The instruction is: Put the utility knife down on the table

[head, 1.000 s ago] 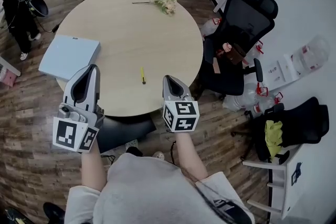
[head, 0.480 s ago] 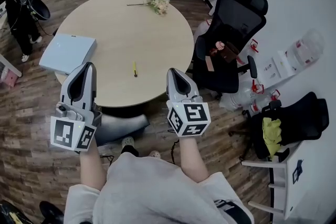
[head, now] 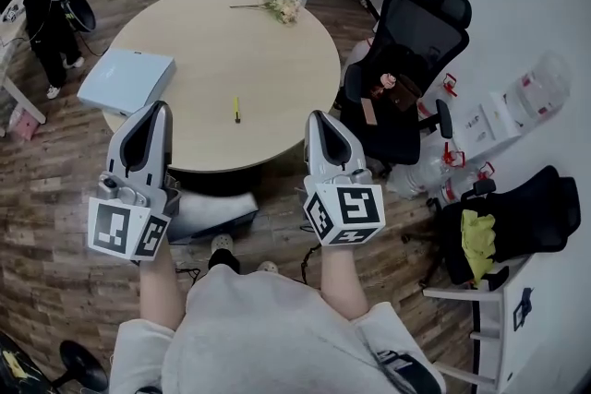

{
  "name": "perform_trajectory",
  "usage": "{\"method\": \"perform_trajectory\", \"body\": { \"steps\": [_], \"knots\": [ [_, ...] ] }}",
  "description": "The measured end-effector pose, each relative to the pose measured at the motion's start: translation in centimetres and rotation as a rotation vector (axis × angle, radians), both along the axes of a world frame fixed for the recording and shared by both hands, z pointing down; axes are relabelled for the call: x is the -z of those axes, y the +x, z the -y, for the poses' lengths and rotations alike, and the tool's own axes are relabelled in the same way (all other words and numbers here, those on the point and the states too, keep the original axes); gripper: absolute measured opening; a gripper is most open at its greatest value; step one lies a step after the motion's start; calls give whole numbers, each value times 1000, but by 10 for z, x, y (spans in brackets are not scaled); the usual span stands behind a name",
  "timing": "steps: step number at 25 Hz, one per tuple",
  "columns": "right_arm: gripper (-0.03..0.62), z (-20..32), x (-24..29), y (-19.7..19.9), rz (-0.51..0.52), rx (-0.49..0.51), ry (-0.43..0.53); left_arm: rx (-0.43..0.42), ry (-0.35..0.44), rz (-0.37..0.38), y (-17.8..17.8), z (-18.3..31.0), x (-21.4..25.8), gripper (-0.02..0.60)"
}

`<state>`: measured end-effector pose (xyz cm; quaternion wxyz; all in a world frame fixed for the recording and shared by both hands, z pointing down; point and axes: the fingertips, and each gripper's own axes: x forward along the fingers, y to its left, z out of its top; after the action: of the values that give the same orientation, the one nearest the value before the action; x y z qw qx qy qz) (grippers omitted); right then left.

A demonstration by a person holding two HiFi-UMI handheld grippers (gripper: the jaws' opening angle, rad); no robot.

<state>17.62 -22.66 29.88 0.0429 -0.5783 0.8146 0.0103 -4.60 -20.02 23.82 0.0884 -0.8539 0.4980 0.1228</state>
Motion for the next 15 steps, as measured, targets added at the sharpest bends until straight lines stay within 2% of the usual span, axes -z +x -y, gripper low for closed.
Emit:
{"method": "perform_trajectory", "body": {
  "steps": [15],
  "knots": [
    [11, -50, 8, 21, 12, 28, 41, 29, 12, -9, 21, -55, 2, 6]
  ]
}}
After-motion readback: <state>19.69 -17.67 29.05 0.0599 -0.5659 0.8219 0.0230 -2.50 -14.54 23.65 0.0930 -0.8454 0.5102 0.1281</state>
